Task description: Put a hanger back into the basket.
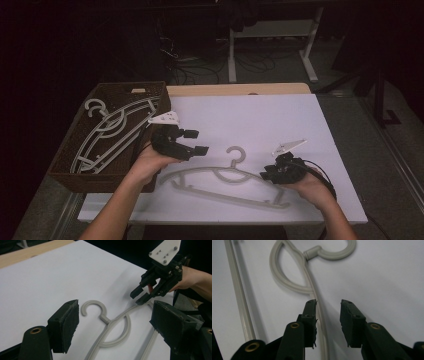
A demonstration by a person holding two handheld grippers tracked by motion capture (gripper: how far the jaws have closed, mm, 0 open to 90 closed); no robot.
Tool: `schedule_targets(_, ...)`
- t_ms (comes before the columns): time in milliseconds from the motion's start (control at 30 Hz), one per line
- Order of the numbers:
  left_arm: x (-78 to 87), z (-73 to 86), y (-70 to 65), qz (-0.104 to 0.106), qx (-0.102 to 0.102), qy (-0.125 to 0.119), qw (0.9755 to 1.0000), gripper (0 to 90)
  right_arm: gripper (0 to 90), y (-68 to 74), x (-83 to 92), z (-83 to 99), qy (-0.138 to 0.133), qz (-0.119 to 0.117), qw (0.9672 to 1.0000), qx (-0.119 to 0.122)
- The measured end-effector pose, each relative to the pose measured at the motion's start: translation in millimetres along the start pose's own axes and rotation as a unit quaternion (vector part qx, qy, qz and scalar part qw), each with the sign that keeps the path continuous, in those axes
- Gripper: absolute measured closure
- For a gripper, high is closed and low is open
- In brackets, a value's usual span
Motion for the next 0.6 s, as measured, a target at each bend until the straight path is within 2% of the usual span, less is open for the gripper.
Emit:
schedule_targets(67,-2.4,3.0,0.4,0.002,0.004,0.003,1.0000,22.6,69.5,-0.4,-2.5,2.4,0.007,0.001,1.0000,0.004)
schedule_targets(267,-5.4,9.2,3.1,0.001,0.011,0.008,0.9999,22.6,74.0,4.7,-6.1,7.5,0.024,-0.019,0.9993,0.022)
schedule_targets(367,-7.3,12.5,3.6,0.001,0.014,0.012,0.9998,22.6,77.0,6.1,-9.3,10.4,0.039,-0.014,0.9986,0.031)
schedule_targets(600,-9.8,17.5,5.9,0.003,0.021,0.017,0.9996,22.6,77.9,-2.1,-11.2,6.4,0.036,0.004,0.9984,0.043)
Point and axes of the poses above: each handheld gripper's, and its own axes: x roughly backward along the jaws, z roughly out of its underside, y roughly to its left, the point moved 6 cm from there along -x, roughly forward along the jaws, and after that the axes turned 14 degrees about z, right-handed, at the moved point
